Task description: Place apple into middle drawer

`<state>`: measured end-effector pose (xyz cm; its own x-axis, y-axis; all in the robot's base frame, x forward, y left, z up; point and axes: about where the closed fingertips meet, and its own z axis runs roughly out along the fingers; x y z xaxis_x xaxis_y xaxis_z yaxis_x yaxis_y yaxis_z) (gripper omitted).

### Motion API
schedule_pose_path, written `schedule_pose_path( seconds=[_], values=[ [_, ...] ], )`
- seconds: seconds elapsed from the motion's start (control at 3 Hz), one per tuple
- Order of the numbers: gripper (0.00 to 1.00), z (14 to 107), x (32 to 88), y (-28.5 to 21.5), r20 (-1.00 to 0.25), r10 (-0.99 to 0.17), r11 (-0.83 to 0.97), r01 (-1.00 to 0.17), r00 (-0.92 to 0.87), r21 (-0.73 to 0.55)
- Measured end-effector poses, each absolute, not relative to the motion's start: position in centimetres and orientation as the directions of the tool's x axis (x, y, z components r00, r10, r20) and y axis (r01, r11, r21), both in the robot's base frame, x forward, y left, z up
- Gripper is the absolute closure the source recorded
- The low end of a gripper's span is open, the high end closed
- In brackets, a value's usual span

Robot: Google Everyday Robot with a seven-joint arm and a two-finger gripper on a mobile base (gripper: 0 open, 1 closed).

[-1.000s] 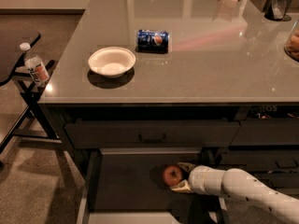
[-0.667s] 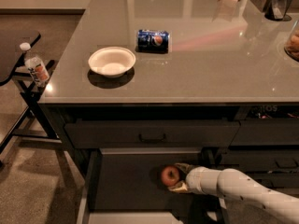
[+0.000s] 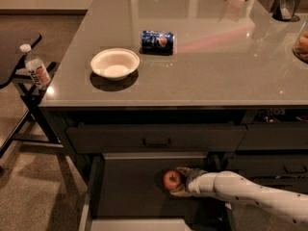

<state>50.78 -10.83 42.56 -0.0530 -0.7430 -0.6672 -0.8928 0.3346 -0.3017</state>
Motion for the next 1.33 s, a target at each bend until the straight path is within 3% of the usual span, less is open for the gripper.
schedule_pose_path(
  seconds=[1.0,1.33],
  values=[
    [1.00,38.5,51.1,-11.1,-0.596,-0.791,0.341,-0.908,-0.137,-0.243],
    [0.81,38.5,51.1,-11.1,-0.595,-0.792,0.340,-0.909,-0.137,-0.243]
  ],
)
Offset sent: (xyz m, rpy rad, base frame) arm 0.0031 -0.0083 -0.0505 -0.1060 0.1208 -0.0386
